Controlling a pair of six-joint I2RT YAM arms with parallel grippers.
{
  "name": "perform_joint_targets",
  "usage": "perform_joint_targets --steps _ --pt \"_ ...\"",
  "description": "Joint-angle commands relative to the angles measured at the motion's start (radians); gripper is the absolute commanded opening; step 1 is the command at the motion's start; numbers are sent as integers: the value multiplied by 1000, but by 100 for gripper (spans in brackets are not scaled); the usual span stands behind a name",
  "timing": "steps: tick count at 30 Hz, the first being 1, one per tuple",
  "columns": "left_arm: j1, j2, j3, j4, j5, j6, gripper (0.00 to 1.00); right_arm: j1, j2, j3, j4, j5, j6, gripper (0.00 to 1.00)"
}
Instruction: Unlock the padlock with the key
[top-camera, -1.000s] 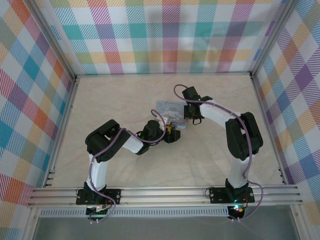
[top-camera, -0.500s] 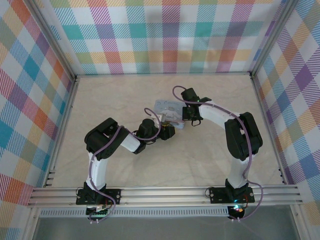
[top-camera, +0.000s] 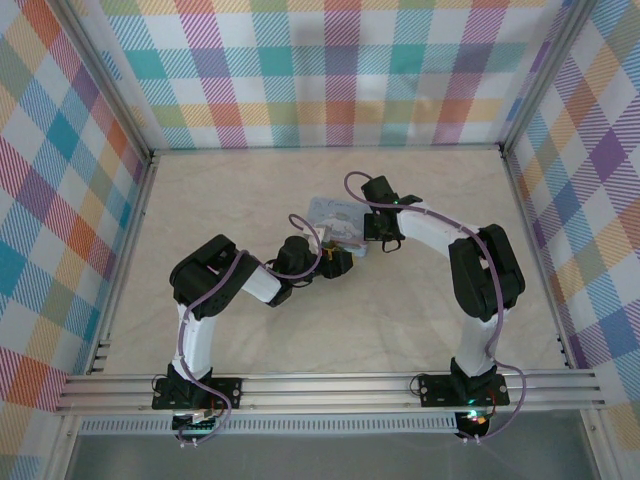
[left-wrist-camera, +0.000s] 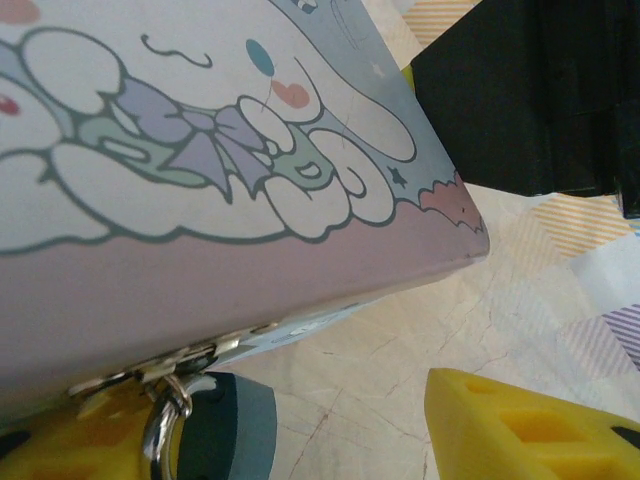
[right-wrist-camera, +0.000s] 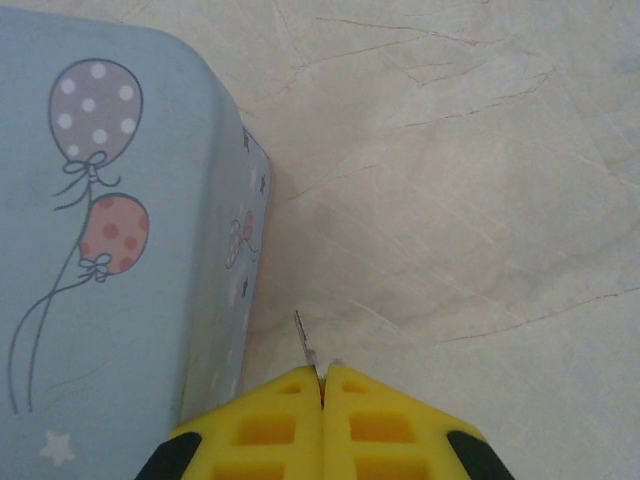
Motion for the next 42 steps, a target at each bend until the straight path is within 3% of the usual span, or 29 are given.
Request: perform_joint_targets --steps 1,15,21,28,34,42 --pt "9 25 6 -21 6 -13 57 27 13 -4 14 -55 18 0" --pt "61 -19 -63 -61 28 -16 32 27 16 -1 11 -48 24 0" --pt "78 -28 -71 -84 43 -22 28 28 17 0 12 -49 21 0" --pt "96 -35 -67 -135 51 -14 15 27 14 0 13 -51 18 0" --pt "106 -50 -58 -192 72 -3 10 27 16 4 15 -54 15 0" --pt "107 -71 -26 -337 139 15 10 27 69 67 12 -48 -18 0"
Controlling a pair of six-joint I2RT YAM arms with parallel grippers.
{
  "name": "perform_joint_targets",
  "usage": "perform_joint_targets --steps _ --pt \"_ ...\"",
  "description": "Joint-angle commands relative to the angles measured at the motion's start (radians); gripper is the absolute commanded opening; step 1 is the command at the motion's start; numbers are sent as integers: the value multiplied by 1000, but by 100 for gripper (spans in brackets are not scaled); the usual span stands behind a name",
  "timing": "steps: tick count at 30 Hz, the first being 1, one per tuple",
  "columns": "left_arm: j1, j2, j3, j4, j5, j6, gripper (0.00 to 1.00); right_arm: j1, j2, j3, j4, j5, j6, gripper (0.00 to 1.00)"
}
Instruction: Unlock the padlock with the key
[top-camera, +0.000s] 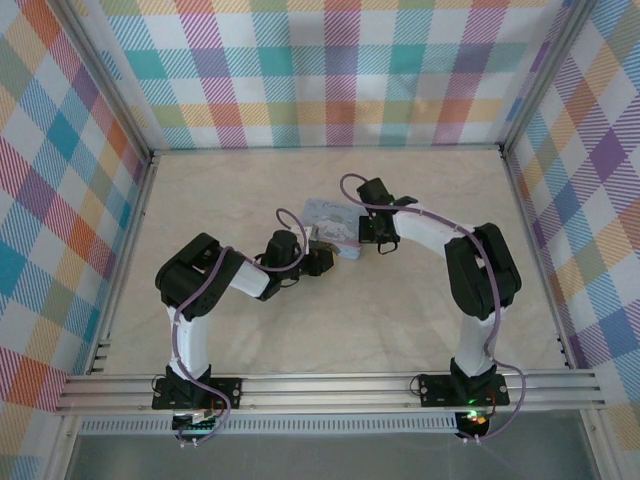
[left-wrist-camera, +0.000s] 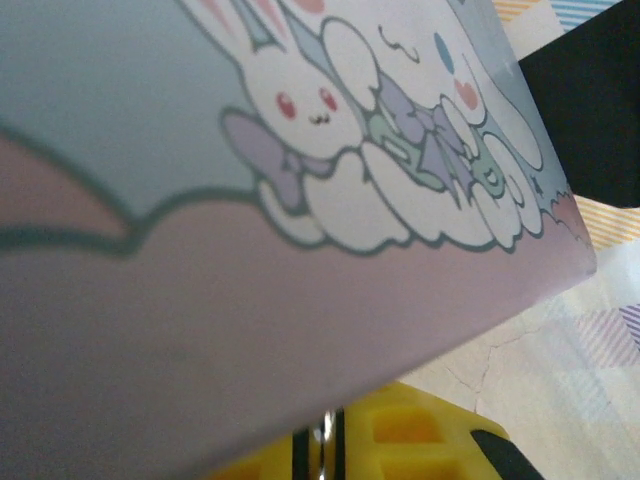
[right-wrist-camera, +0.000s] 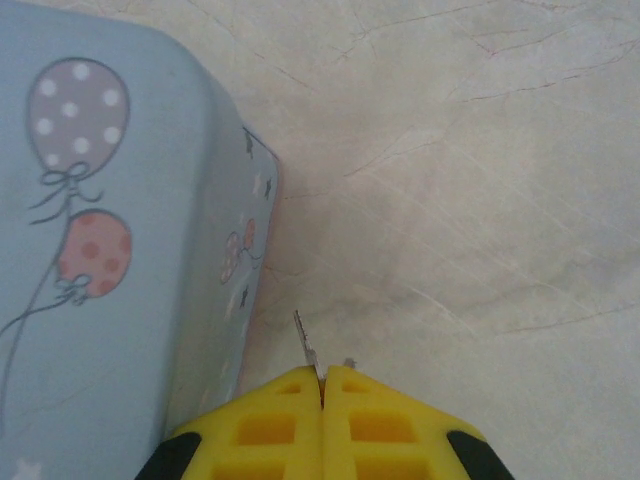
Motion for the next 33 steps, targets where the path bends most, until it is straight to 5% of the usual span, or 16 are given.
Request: perform_joint_targets --steps 1,16,27,33 --pt "11 -6 1 -167 54 16 10 9 52 70 8 -7 -35 0" --pt "10 -17 20 -228 65 -48 12 -2 139 218 14 -58 -146 0" --pt "11 -89 130 -432 35 -199 11 -65 -112 -41 54 -48 -96 0" --pt "11 -131 210 -543 42 -241 11 -73 -329 -239 150 -150 -29 0"
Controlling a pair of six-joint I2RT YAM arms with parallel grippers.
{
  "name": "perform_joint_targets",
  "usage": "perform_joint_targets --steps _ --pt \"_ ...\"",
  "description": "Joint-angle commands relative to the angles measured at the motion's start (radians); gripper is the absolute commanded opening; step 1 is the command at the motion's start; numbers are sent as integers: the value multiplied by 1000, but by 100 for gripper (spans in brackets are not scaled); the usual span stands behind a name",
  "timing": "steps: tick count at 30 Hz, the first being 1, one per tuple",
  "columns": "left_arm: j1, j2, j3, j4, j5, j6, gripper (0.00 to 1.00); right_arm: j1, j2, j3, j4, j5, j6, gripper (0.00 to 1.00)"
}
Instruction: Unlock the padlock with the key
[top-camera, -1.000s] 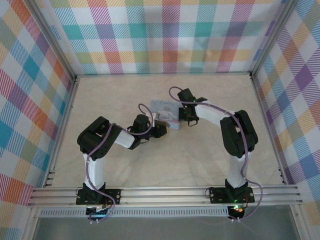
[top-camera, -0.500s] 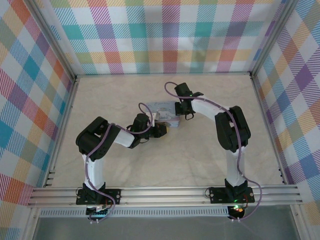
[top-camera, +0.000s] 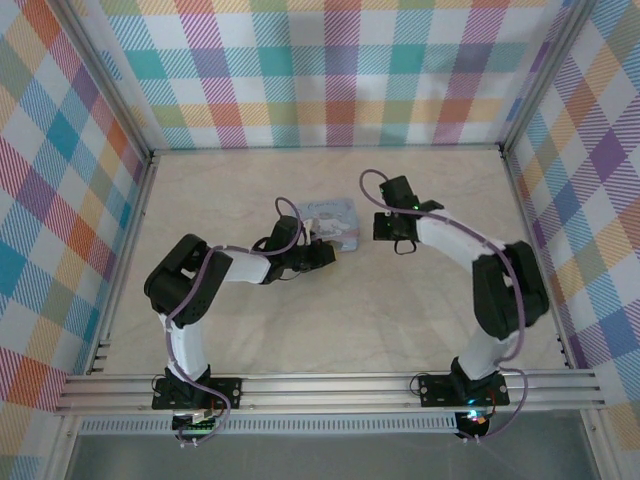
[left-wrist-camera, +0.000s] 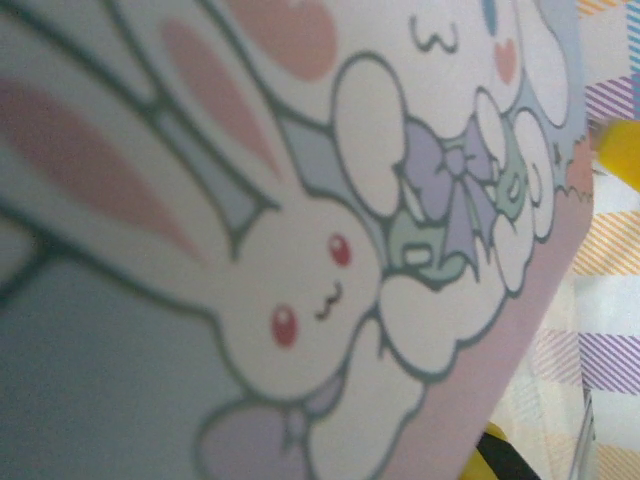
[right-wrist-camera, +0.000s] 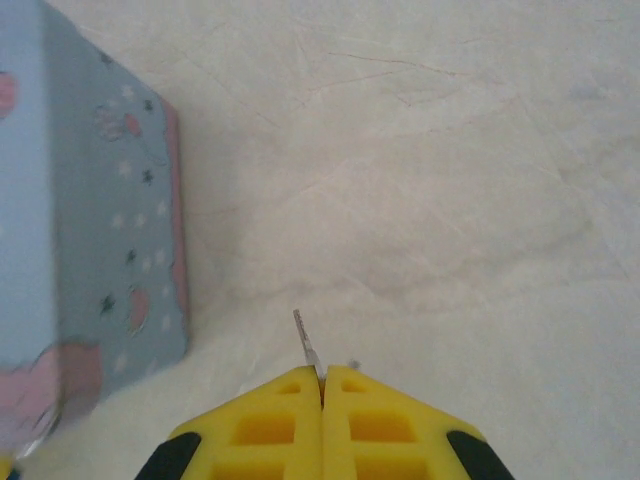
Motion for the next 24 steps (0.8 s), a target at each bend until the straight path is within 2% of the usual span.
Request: perform_joint_targets --steps 1,15,24 --pt "8 -49 61 -126 14 -61 11 1 -119 -94 97 -102 55 0" --pt "9 -88 125 -159 23 -171 11 -6 -547 -454 508 -489 221 0" --pt "17 -90 143 -133 42 -219 11 -6 -647 -640 805 -555 399 0"
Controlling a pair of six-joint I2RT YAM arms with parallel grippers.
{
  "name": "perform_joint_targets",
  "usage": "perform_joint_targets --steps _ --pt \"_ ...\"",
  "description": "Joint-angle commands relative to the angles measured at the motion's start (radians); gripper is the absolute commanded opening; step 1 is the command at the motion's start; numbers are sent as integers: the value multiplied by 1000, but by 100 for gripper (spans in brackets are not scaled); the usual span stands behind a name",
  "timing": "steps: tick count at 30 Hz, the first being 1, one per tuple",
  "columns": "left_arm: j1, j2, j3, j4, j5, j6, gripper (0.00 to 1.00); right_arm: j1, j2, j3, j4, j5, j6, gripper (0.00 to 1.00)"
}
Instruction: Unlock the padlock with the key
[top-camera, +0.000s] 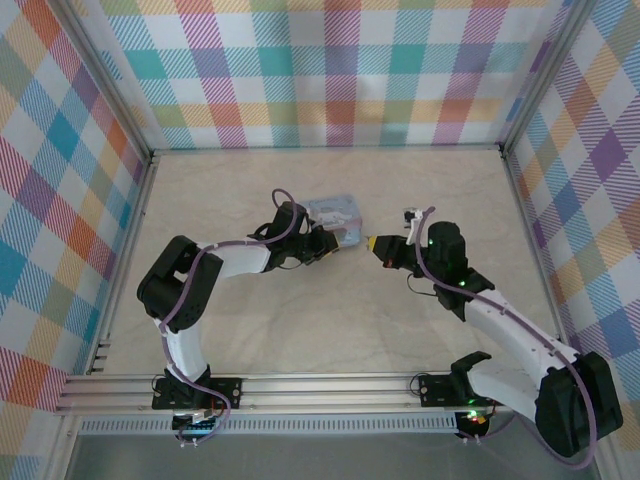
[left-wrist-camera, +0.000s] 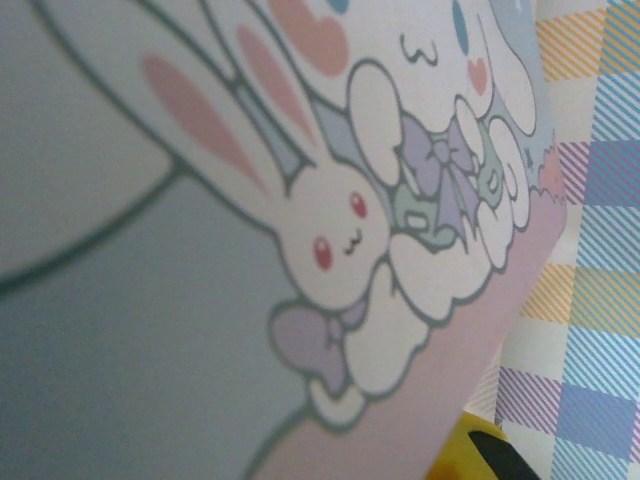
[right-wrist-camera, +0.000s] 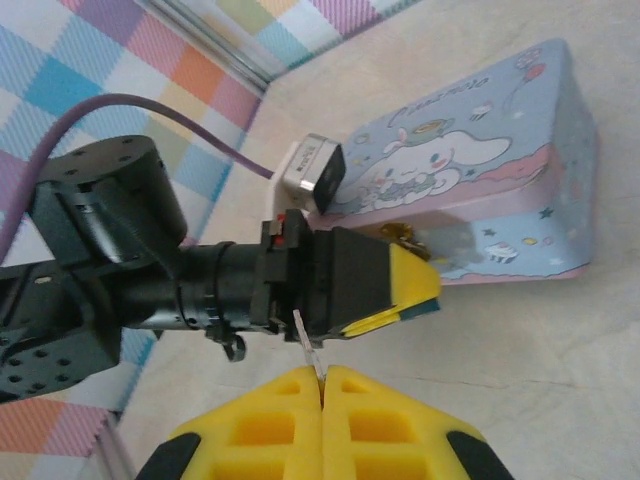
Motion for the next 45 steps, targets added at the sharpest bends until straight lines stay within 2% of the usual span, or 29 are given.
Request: perform_joint_targets --steps 1,10,34,43,45 --pt "14 -43 37 30 35 -42 11 -6 -18 -56 187 -43 102 0" --pt "22 -46 49 64 55 -78 11 -3 58 -152 366 -8 242 0" --pt "28 -43 10 172 68 -142 11 78 541 -142 801 45 449 0" --pt "28 -41 -4 193 66 -147 11 87 792 -146 1177 52 612 0" --pt "27 -41 -6 195 65 -150 11 93 815 -139 1179 50 619 0"
